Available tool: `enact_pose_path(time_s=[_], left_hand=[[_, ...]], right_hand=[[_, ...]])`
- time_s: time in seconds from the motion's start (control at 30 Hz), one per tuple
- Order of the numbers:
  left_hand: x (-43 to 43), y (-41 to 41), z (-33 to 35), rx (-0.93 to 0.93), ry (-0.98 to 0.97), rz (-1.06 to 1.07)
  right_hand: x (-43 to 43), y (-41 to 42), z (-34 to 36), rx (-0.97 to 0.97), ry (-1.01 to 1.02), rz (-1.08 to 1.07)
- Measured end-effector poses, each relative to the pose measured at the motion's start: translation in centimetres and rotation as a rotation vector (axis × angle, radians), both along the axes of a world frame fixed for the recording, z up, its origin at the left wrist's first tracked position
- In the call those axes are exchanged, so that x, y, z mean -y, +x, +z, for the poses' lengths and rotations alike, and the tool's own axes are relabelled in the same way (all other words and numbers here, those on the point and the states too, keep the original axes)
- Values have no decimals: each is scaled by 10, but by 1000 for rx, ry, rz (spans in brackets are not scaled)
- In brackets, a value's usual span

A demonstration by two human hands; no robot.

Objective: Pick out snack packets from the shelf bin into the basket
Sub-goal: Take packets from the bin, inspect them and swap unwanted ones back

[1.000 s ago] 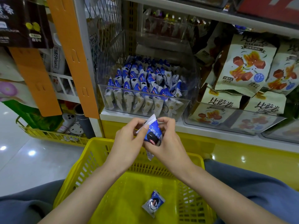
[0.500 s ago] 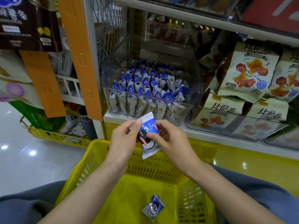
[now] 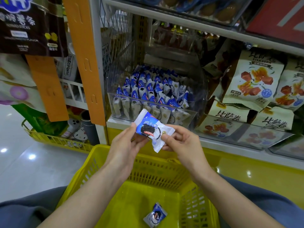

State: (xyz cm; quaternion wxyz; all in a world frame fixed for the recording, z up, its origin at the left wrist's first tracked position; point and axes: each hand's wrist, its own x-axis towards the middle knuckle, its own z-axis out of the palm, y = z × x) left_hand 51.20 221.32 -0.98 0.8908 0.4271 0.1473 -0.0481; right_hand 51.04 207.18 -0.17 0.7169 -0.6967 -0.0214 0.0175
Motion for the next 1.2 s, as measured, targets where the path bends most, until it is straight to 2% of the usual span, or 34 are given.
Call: enact_pose_path(time_s=[0.07,0.17,0.3,0.43,0.57,0.73,0.8,0.9,1.0,1.13,1.2], left_hand=[[0,-1,2,26,-15,-114],[3,-6,0,45,67,-224],[-1,-7,3,183,449,-179],[-5,-7,9,290,613,-297],[-4,-4,8,287,669,-303],[-4,-3,7,342,725,-310],[-5,-1,6,363,749,-287],[-9,3,9,394,758,-240],[-12,11,20,512,1000,-176],[-20,36,40,686,1398,-43],[-27,53,45,726,1576,-27]], right_hand=[[-1,-1,-1,-24,58,-25],[-5,-4,-4,-68,68,4],[-7,-5,-9,-30,-127,48],[-3,-5,-6,94,-261,45],[-2,-6,4,169,-260,-7],[-3,-3,13,32,-177,-87],[-1,1,17,-3,-174,-66],[2,4,27,53,-236,50],[7,11,43,129,-273,81],[19,54,71,259,-398,-220],[22,85,83,300,-575,-323]])
